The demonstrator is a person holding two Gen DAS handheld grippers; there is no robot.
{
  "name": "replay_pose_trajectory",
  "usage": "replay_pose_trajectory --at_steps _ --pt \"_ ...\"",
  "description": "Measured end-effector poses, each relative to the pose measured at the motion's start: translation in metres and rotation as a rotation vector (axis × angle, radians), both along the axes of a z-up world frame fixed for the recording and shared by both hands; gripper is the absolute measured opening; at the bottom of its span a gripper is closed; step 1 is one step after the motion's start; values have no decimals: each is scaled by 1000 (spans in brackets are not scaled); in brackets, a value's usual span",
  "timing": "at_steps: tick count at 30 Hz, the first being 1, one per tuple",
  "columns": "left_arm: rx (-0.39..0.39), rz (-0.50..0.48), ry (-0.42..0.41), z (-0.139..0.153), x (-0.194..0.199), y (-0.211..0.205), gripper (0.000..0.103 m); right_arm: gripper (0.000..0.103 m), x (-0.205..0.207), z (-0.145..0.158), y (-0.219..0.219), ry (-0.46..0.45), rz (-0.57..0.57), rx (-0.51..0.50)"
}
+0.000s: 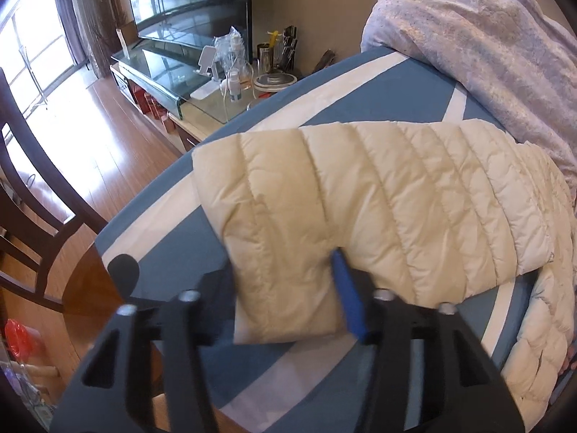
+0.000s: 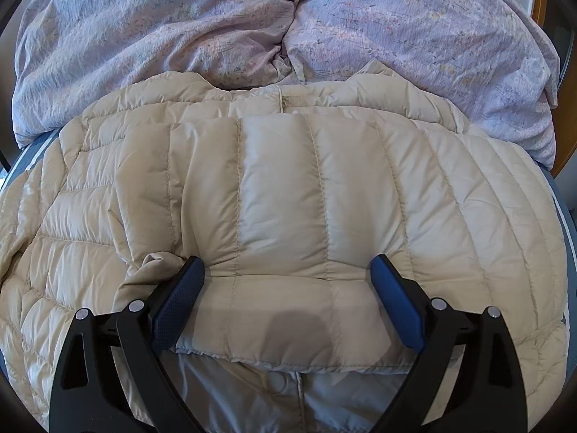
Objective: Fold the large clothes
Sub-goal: 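Grasp the other sleeve with the left tool and lift it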
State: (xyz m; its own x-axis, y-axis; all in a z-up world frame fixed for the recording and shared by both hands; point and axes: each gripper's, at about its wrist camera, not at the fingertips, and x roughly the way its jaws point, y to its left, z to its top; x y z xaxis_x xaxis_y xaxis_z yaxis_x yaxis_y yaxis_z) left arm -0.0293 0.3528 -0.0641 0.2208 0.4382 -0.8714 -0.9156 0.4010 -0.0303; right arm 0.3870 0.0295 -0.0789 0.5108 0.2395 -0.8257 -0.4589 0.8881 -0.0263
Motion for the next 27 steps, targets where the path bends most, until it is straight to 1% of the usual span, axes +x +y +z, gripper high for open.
replay_pose_trajectory --at_steps 1,2,3,4,6,9,11,14,17,20,24,27 --pt "0 0 -3 0 1 0 27 95 0 0 0 0 0 0" --pt "-3 -1 -10 0 3 1 22 95 0 0 0 0 0 0" --pt "-14 -4 -22 1 4 1 14 95 1 0 0 0 0 0" --pt "-18 -5 -21 2 6 1 11 96 1 0 0 0 0 0" --pt "-15 -11 -6 5 11 1 7 96 1 0 -1 0 -1 -1" --pt "0 -25 1 16 23 1 5 97 1 0 -1 1 -5 -3" --pt "23 -41 -6 29 32 -2 5 98 1 0 0 1 -7 -6" --pt "59 -84 -37 55 54 -9 5 99 2 0 0 2 -9 -13" --pt "92 -153 -91 87 86 -25 5 99 3 1 1 9 -6 -26" --pt "108 -230 -150 113 118 -45 5 99 6 3 2 24 5 -37" --pt "108 -340 -220 136 159 -78 5 99 9 8 2 59 22 -40" --pt "95 -432 -259 145 190 -110 5 99 9 14 -2 89 37 -19"
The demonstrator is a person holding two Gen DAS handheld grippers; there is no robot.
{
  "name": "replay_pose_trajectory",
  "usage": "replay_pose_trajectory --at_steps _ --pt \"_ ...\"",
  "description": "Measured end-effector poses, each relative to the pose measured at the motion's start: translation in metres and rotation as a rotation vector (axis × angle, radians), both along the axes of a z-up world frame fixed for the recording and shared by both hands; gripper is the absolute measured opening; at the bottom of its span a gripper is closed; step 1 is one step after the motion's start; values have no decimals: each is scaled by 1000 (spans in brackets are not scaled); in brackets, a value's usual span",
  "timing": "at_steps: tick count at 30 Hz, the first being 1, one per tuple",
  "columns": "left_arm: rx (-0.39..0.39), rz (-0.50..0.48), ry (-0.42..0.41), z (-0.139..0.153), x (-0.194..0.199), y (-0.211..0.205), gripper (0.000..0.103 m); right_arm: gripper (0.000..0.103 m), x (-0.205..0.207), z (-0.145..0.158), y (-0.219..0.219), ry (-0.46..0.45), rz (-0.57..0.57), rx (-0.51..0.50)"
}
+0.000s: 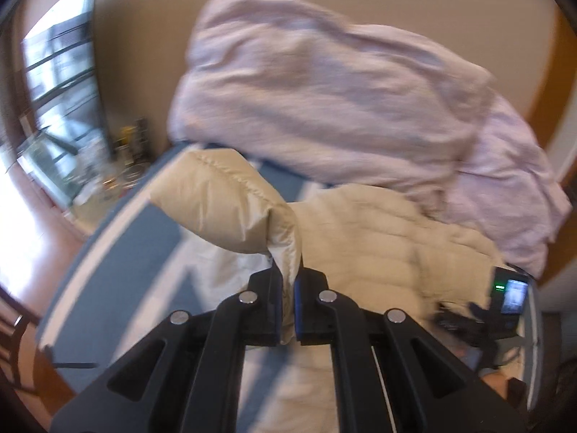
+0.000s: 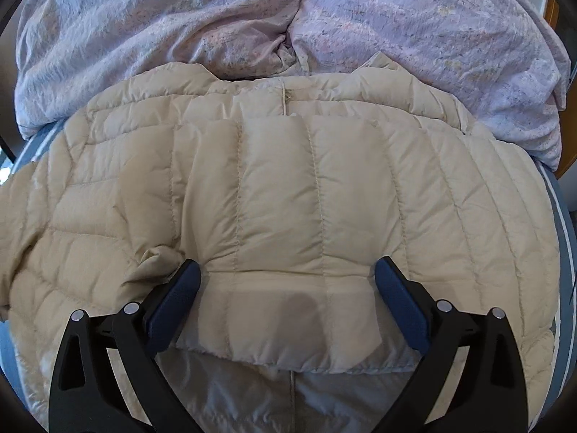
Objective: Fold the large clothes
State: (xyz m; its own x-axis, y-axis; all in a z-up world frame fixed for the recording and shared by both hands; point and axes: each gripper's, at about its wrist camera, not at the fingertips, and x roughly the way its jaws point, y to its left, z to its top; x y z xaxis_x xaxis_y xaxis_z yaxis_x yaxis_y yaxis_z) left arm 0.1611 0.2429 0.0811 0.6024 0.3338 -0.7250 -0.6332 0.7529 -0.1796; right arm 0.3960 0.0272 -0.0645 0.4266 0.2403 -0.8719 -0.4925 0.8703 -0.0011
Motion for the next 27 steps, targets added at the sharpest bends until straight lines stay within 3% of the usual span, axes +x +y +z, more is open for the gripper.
replay_pose_trajectory --at_steps 3,7,16,22,27 --pt "-20 -86 -18 0 29 -31 5 99 -3 9 -8 6 17 27" --pt "-67 -194 -26 -9 61 -68 5 99 -8 22 -25 -60 17 22" --pt "-132 -414 0 -43 122 -154 5 99 7 35 -95 -194 -86 -43" --pt "-156 -497 45 -65 149 -197 5 99 26 32 -138 -178 -172 -31" --pt "-175 -523 84 -81 162 -216 6 99 33 28 -149 -170 -192 -28"
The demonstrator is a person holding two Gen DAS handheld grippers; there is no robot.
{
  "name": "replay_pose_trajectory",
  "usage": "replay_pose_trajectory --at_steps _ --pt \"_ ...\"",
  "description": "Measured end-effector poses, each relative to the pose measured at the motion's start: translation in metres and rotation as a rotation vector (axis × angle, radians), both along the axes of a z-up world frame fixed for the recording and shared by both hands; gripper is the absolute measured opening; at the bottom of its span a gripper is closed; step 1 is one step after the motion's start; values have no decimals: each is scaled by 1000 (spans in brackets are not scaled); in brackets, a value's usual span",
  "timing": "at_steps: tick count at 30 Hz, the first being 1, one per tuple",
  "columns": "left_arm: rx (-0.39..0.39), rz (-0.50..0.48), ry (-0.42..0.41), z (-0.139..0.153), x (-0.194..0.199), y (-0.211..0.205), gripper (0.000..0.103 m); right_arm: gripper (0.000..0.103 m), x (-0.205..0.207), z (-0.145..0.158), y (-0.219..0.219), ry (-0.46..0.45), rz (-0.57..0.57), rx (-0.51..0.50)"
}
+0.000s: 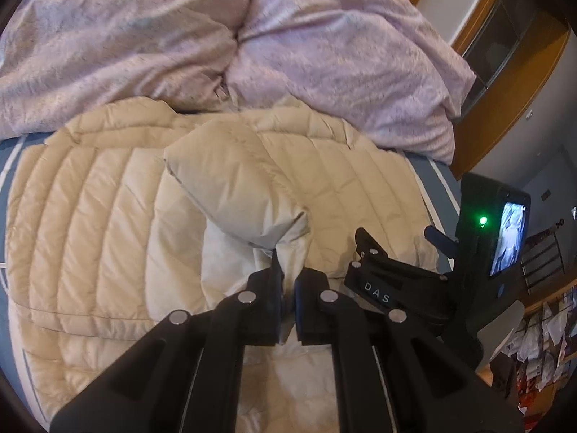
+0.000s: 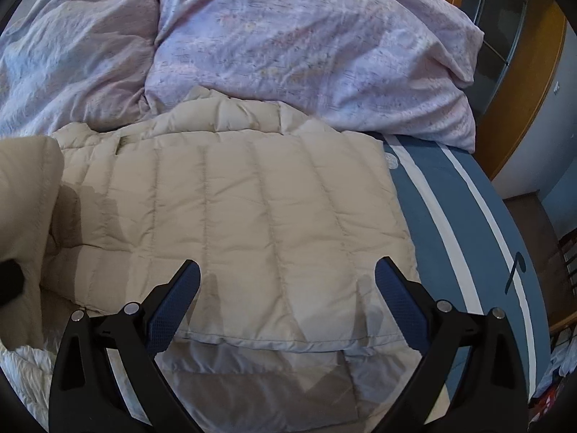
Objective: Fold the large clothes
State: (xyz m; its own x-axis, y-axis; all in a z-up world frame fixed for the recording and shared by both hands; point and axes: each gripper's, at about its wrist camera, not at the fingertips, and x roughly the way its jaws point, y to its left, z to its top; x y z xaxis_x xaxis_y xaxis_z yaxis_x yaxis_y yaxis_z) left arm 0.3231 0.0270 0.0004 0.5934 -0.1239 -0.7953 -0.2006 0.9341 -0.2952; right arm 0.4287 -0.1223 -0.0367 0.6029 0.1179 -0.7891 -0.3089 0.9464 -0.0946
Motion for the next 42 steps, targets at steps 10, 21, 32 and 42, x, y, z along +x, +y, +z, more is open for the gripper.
replay_pose_trajectory --at_steps 10,21,32,42 --pt "1 65 -30 11 -11 22 52 99 -10 9 -2 -23 22 39" --pt "134 178 41 -4 -32 67 53 42 -40 36 40 0 238 243" --pt "206 213 105 -29 -33 88 55 28 -39 2 79 37 273 146" --pt "220 214 133 -50 -24 97 57 28 -27 -17 84 79 225 83"
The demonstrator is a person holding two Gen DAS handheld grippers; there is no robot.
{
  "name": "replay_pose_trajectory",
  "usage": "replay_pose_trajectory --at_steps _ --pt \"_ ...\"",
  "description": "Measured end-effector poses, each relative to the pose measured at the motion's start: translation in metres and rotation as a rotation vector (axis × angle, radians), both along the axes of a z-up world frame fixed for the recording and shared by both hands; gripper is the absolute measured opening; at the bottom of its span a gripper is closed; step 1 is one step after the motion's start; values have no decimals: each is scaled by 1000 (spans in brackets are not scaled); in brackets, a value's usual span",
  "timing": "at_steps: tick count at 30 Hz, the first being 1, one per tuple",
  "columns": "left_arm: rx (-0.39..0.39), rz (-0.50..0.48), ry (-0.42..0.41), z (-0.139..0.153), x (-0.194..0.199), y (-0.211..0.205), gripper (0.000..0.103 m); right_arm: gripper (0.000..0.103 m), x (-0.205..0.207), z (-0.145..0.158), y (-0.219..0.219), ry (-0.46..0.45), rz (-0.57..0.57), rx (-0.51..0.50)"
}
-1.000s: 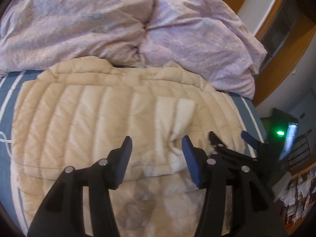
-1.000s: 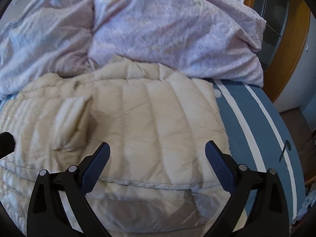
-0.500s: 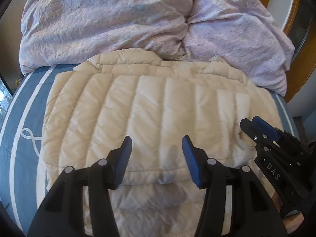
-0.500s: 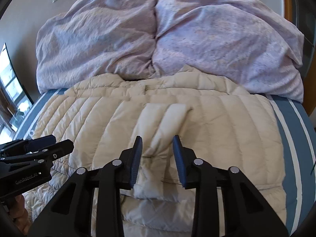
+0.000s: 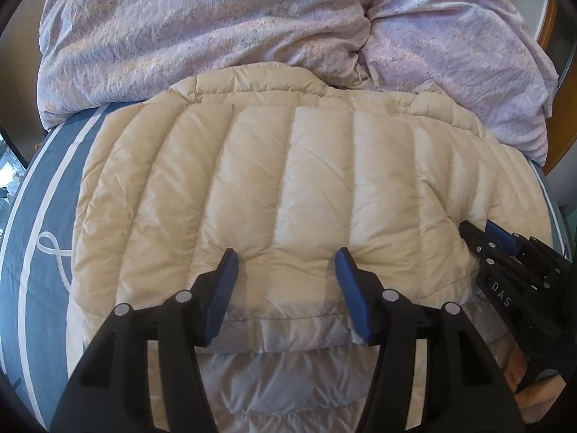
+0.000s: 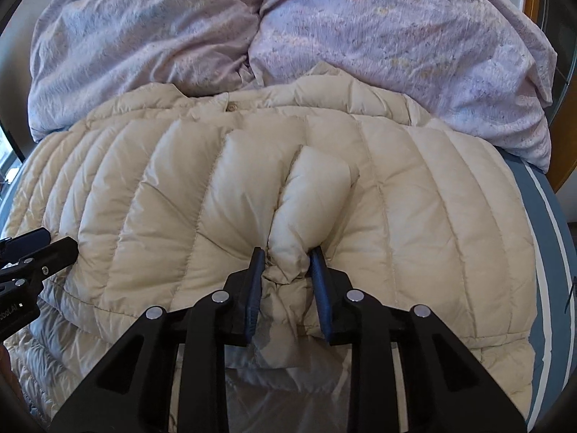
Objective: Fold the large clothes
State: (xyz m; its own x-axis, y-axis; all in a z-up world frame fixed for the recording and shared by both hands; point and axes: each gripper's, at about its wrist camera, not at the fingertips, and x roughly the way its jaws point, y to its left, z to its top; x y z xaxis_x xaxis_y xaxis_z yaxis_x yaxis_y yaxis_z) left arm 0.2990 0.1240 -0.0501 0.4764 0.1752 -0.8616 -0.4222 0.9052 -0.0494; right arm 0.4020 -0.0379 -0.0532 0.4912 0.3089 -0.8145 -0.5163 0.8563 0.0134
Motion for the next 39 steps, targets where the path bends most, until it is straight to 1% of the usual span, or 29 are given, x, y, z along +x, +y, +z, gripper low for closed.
replay_pose_trajectory --at_steps 7,8,9,10,11,12,13,14,16,20,23,25,29,31,34,39 --pt "-2 7 5 -9 4 4 60 29 6 -4 -3 39 -14 37" --pt "-6 2 2 -7 2 4 61 30 8 -4 -5 51 -11 50" --pt "-13 -4 -3 -4 -1 4 62 34 10 -3 -6 63 -6 61" --pt "-19 -11 -10 -1 -4 3 65 38 11 -1 -8 77 2 74" --pt "-21 -20 -20 2 -10 3 67 55 11 1 -10 85 8 82" --pt "-16 -24 -26 6 -14 3 71 74 10 4 -13 92 8 89" --pt "-7 -30 -31 9 -21 4 73 79 6 9 -19 85 4 100" --pt "3 -35 -34 13 -28 4 74 82 2 15 -24 66 2 106" --pt "12 -42 -36 17 -43 6 77 82 -6 24 -35 50 6 99" --pt "20 -36 -35 22 -93 17 79 82 -17 33 -68 89 -4 81" --pt "22 -16 -32 22 -130 26 80 82 -32 35 -105 108 -24 38" --pt "22 1 -29 19 -159 31 80 82 -44 34 -138 119 -42 14" --pt "5 32 -29 11 -209 36 80 82 -64 34 -198 145 -85 16" --pt "-8 43 -32 8 -224 37 80 82 -73 32 -223 153 -109 14" --pt "-29 61 -35 2 -240 38 80 82 -85 26 -247 171 -130 9" --pt "-68 72 -34 -9 -258 32 80 82 -101 14 -277 223 -161 39"
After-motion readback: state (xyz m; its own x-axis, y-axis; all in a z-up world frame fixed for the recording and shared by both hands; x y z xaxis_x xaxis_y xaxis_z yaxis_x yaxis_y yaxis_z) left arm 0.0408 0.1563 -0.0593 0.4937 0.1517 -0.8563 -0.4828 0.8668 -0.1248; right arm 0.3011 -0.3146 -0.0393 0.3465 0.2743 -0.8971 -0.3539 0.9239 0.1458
